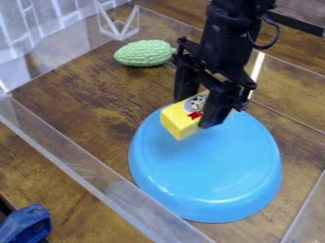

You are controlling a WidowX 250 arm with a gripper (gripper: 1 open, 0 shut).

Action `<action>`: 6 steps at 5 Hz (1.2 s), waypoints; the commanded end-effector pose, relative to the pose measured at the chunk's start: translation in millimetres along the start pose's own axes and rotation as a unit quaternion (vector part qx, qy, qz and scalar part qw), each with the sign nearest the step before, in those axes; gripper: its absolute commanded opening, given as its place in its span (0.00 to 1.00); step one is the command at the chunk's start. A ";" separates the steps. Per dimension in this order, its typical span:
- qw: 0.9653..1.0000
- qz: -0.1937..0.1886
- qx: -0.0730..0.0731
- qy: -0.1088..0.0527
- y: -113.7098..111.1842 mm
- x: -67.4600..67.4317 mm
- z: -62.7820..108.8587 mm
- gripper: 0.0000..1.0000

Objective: Remove the yellow brick from inside the blue tray and put it on the table

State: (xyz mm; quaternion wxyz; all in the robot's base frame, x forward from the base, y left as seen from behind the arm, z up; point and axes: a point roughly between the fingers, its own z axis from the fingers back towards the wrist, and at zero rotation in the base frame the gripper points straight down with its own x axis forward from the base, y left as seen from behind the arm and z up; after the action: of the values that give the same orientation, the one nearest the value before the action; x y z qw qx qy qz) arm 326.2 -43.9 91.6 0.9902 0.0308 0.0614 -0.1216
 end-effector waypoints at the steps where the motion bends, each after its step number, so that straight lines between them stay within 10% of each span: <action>1: 0.999 -0.013 0.009 -0.047 -3.2 -1.8 25.3 0.00; 6: 0.996 0.002 0.021 -0.087 26.2 -20.2 14.2 0.00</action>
State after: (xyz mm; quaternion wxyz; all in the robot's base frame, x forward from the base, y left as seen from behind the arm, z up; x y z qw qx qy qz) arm 310.6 -19.5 80.7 0.9904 0.0387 0.0196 -0.1311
